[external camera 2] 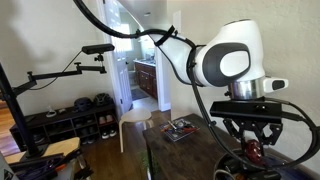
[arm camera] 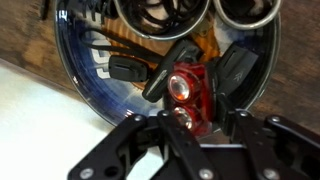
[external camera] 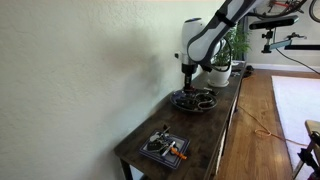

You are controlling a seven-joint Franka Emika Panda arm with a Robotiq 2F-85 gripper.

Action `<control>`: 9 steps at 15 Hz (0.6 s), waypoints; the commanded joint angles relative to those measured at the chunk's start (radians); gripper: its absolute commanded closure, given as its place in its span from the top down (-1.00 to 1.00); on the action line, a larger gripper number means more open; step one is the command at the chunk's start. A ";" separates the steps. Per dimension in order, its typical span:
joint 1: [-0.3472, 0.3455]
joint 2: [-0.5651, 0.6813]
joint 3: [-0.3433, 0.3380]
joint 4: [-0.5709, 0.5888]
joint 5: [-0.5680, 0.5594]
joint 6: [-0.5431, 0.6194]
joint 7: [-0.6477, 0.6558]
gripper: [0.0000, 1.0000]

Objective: Put the object on the table onto the tray.

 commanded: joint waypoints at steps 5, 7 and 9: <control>-0.024 0.125 0.011 0.129 -0.004 -0.018 0.025 -0.62; -0.025 0.147 0.013 0.150 -0.004 -0.017 0.024 -0.62; -0.026 0.157 0.017 0.160 -0.003 -0.017 0.022 -0.62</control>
